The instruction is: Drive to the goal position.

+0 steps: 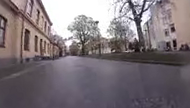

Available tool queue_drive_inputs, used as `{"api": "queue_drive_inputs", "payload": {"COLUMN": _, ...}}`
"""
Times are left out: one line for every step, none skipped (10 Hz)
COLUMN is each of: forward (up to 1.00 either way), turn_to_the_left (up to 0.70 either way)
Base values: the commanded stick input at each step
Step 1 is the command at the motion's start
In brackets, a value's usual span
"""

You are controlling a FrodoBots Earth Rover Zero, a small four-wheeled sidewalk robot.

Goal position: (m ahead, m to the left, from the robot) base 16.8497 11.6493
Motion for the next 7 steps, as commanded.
{"api": "queue_drive_inputs", "payload": {"forward": 1.00, "turn_to_the_left": 0.00}}
{"api": "queue_drive_inputs", "payload": {"forward": 1.00, "turn_to_the_left": 0.13}}
{"api": "queue_drive_inputs", "payload": {"forward": 1.00, "turn_to_the_left": 0.40}}
{"api": "queue_drive_inputs", "payload": {"forward": 1.00, "turn_to_the_left": 0.40}}
{"api": "queue_drive_inputs", "payload": {"forward": 1.00, "turn_to_the_left": 0.40}}
{"api": "queue_drive_inputs", "payload": {"forward": 1.00, "turn_to_the_left": 0.00}}
{"api": "queue_drive_inputs", "payload": {"forward": 1.00, "turn_to_the_left": 0.00}}
